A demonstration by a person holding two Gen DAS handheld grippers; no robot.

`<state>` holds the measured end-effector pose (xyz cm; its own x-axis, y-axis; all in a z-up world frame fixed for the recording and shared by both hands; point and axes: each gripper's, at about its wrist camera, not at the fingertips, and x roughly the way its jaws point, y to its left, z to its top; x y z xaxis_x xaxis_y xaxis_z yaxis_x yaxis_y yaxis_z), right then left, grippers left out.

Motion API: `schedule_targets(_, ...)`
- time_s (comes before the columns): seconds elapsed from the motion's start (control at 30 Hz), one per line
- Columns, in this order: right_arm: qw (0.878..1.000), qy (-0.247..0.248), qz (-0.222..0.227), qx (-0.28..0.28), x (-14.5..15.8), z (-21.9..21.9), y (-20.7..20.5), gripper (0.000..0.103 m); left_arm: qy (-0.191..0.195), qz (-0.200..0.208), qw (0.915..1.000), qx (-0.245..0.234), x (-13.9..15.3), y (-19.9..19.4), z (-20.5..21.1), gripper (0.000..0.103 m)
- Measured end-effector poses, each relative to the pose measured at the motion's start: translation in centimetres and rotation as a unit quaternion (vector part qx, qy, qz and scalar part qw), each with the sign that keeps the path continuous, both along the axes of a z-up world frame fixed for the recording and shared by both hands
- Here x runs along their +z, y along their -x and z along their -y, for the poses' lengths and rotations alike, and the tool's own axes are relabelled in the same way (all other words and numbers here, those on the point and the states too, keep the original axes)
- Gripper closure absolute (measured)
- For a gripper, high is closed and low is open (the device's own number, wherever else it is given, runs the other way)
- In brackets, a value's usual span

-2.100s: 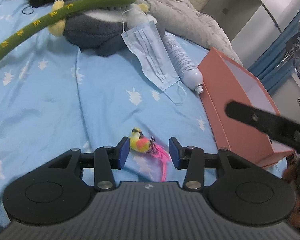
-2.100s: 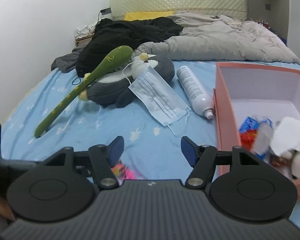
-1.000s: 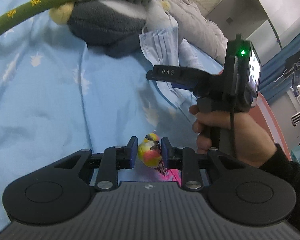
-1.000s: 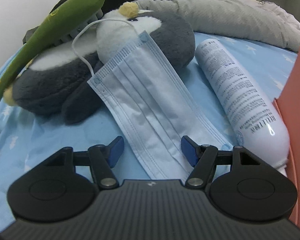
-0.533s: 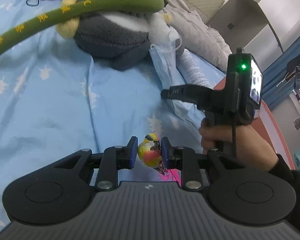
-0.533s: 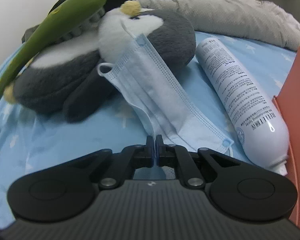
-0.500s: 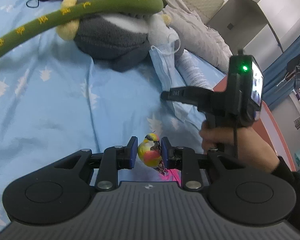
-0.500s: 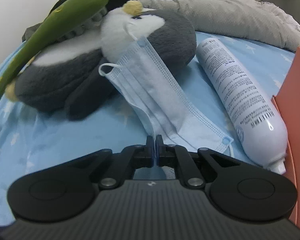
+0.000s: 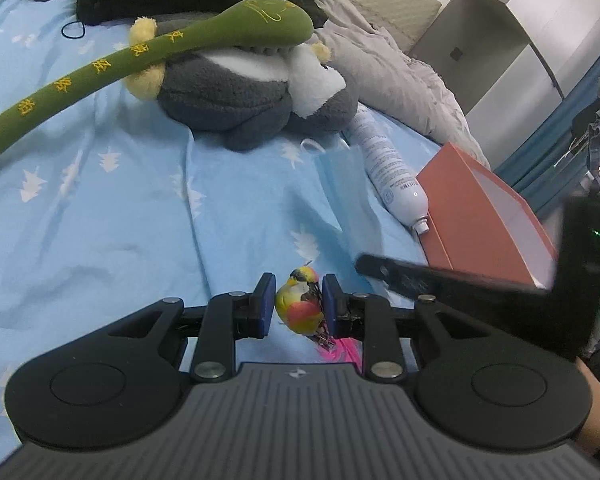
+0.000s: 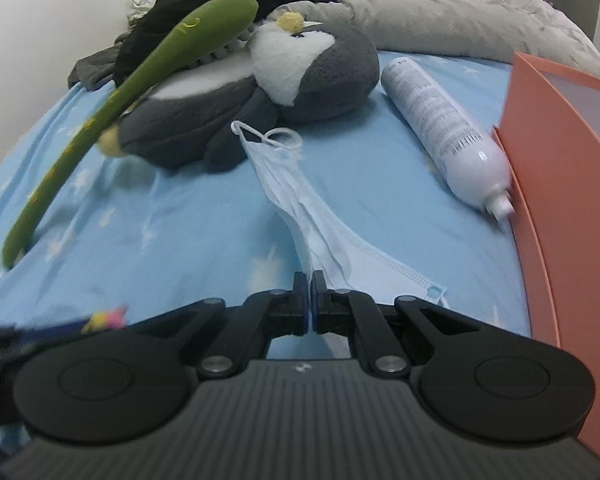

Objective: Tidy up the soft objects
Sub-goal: 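Lift the bird toy and blue mask and carry both toward the pink box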

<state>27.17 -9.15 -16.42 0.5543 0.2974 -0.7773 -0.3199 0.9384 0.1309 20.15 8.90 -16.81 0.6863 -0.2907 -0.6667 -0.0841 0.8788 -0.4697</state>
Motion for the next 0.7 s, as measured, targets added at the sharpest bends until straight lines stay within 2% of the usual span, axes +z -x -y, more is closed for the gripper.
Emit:
schedule_targets(0.27, 1.000, -0.015, 0.001, -0.010, 3.0, 1.9, 4.8, 0.098, -0.016, 0.006, 0.9999, 0.001, 1.6, 1.6, 0.1, 0.073)
schedule_targets(0.7, 0.999, -0.038, 0.021, -0.016, 7.8, 3.9, 8.8, 0.098, -0.035, 0.026, 0.9990, -0.015, 6.2, 4.8, 2.9, 0.073)
